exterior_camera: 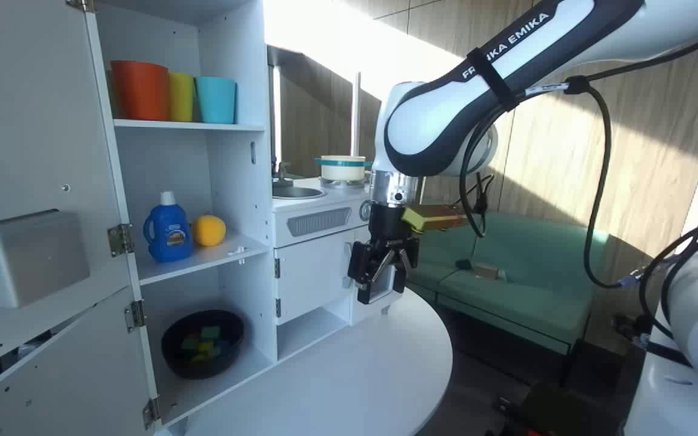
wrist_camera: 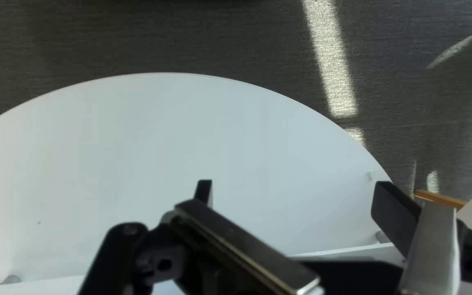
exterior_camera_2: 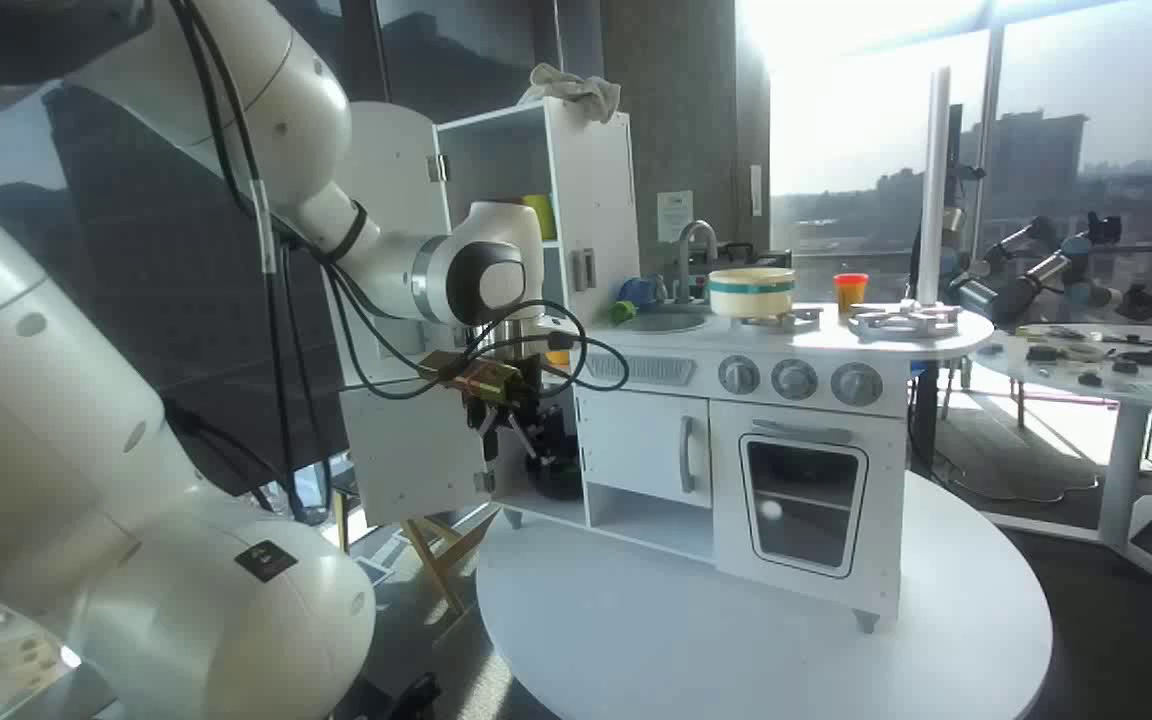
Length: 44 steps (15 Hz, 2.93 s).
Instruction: Put the black bowl into the sink
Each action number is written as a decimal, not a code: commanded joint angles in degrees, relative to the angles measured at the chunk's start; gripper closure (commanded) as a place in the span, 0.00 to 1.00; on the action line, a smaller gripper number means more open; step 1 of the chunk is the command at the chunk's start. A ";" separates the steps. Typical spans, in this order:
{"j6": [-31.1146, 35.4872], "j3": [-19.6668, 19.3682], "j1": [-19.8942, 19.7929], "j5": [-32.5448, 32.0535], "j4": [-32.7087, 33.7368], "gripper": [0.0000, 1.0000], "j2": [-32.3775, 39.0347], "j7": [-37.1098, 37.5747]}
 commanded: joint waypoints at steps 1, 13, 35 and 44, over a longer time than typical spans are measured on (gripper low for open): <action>-0.11 -0.04 0.01 -0.03 0.12 0.00 -0.03 0.00; 8.28 2.43 3.72 4.16 1.27 0.00 6.61 1.70; 49.98 4.62 11.25 28.16 28.65 0.00 52.36 12.15; 51.87 -1.14 15.52 23.77 37.65 0.00 61.23 23.06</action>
